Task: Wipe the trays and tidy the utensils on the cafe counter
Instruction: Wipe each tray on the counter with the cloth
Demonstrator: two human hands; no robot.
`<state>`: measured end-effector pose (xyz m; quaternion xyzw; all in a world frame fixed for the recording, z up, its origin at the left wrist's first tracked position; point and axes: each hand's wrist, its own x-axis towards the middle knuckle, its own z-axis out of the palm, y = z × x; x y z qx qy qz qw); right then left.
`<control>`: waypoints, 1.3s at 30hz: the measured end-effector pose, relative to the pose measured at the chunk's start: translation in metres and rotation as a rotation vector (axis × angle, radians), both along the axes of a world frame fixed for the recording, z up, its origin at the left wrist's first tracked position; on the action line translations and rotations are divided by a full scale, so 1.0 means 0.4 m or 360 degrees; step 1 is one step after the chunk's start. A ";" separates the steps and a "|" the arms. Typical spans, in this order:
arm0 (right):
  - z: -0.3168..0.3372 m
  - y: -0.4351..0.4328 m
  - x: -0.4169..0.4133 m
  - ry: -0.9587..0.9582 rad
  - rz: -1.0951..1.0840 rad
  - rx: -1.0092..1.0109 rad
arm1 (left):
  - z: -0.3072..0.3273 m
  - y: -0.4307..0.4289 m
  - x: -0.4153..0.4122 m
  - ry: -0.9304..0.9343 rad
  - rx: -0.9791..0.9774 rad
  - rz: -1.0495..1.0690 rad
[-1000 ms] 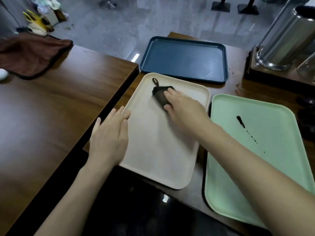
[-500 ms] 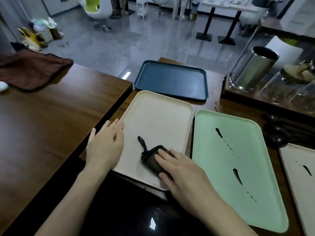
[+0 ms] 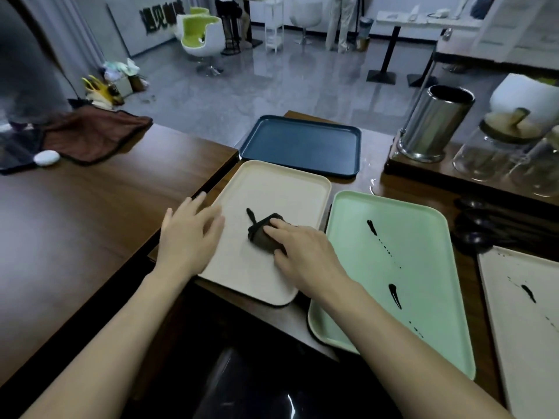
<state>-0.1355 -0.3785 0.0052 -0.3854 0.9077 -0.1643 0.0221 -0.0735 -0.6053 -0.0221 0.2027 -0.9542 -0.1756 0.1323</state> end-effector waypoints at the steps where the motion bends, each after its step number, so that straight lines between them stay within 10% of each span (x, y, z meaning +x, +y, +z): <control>1: 0.016 0.017 0.005 -0.0032 0.0002 -0.0079 | 0.004 0.009 0.000 0.0105 -0.0049 0.0004; 9: 0.112 0.290 -0.024 -0.0114 -0.0406 -0.0527 | 0.048 0.297 -0.069 0.0252 0.0022 -0.0456; 19: -0.008 0.485 -0.068 -0.0093 -0.0560 0.0284 | 0.002 0.474 -0.111 -0.0290 -0.0090 -0.0639; 39: -0.002 0.335 -0.250 -0.0083 -0.0573 0.0180 | -0.046 0.456 -0.118 -0.0297 -0.0218 -0.0701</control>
